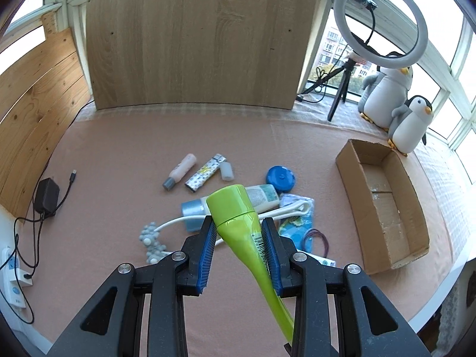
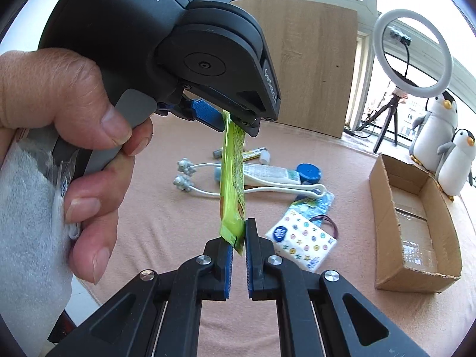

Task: Organize objects
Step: 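Lift the lime-green tube with the right tool and carry it over the box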

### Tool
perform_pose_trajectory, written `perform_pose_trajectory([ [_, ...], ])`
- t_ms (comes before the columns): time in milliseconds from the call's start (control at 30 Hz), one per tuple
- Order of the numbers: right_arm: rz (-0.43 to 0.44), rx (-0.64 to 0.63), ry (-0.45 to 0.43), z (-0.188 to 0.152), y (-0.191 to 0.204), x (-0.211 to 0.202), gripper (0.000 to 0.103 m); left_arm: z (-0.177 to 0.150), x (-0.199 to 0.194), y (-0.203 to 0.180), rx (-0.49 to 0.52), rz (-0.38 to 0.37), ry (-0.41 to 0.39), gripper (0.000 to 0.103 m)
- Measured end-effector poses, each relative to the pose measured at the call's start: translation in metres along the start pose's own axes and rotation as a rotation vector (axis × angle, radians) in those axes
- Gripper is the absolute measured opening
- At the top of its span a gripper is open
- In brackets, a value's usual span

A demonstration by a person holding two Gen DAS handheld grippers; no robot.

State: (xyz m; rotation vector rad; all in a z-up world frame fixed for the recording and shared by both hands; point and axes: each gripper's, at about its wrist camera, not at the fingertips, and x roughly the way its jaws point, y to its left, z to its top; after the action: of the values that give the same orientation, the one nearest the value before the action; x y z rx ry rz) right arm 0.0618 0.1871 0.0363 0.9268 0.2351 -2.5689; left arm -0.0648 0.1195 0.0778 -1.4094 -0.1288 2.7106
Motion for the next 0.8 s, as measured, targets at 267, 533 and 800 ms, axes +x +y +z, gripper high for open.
perform_pose_trajectory([
  [267,-0.157,0.127,-0.026,-0.012,-0.082,-0.016,0.006,0.028,0.033,-0.121,0.161,-0.141,0.004,0.034],
  [533,-0.304,0.209,-0.02,-0.03,-0.159,-0.022,0.006,0.043,0.067,-0.247,0.289,-0.249,0.017,0.034],
  [800,-0.358,0.248,0.057,-0.04,-0.196,-0.007,0.036,0.047,0.081,-0.257,0.302,-0.146,-0.064,0.088],
])
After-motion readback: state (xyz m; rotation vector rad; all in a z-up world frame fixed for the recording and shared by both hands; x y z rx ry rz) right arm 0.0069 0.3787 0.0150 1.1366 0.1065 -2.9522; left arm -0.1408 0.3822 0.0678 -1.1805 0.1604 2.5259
